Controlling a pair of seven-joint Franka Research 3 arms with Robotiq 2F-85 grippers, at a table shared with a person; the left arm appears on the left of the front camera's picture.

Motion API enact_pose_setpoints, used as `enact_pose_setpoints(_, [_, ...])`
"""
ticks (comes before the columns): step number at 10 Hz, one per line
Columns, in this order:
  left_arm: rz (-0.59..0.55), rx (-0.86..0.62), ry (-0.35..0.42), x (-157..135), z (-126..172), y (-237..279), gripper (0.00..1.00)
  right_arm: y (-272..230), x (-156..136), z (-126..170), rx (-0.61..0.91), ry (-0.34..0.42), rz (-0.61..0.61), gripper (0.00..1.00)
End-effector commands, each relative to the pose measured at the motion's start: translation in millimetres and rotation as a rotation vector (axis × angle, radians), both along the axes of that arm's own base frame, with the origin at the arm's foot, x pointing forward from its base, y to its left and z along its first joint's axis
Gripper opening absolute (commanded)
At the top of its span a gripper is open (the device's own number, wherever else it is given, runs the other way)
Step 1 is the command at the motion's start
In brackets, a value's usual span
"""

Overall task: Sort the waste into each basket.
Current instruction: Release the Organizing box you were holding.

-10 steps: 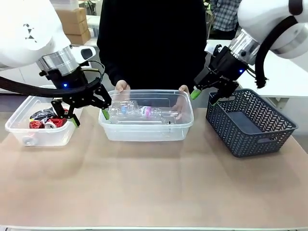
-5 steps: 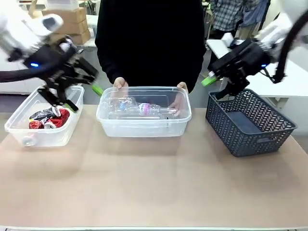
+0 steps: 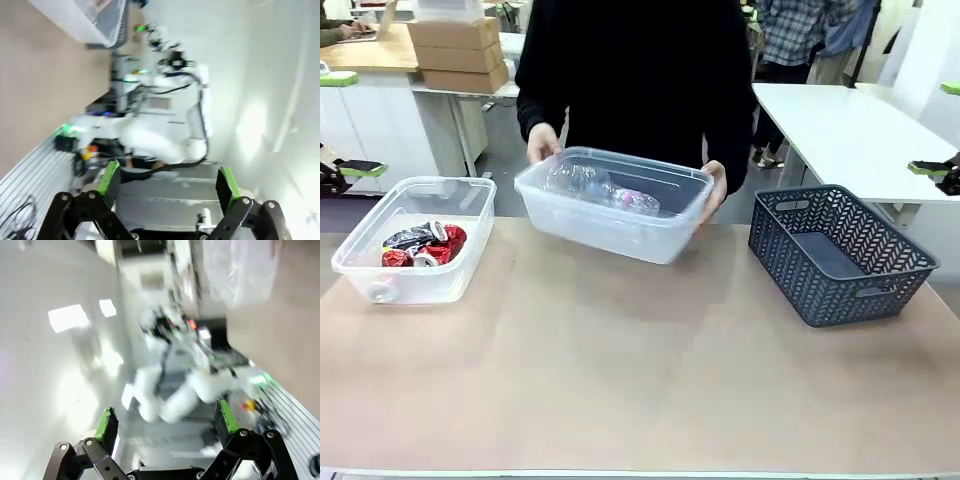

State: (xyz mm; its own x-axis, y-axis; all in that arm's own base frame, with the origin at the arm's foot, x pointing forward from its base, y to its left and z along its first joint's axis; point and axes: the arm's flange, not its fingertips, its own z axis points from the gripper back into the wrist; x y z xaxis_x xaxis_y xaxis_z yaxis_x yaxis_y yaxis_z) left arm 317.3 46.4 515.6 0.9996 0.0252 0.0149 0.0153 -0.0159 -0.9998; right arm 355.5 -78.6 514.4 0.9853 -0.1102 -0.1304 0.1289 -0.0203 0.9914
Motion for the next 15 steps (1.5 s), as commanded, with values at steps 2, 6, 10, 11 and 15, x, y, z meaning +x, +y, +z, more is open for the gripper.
enact_pose_setpoints(2, [-0.042,0.119,-0.043,-3.5,19.7,-13.9,1.00,12.5,-9.8,15.7,-0.069,-0.092,0.125,1.00])
enact_pose_setpoints(6, [-0.042,0.119,-0.043,-3.5,19.7,-13.9,1.00,12.5,-9.8,15.7,-0.069,-0.092,0.125,1.00])
enact_pose_setpoints(10, [-0.042,0.119,-0.043,-3.5,19.7,-13.9,1.00,12.5,-9.8,15.7,-0.069,-0.092,0.125,1.00])
enact_pose_setpoints(11, [-0.042,0.119,-0.043,-3.5,19.7,-13.9,1.00,12.5,-9.8,15.7,-0.069,-0.092,0.125,1.00])
enact_pose_setpoints(15, [-0.042,0.119,-0.043,-3.5,19.7,-13.9,1.00,12.5,-9.8,15.7,-0.069,-0.092,0.125,1.00])
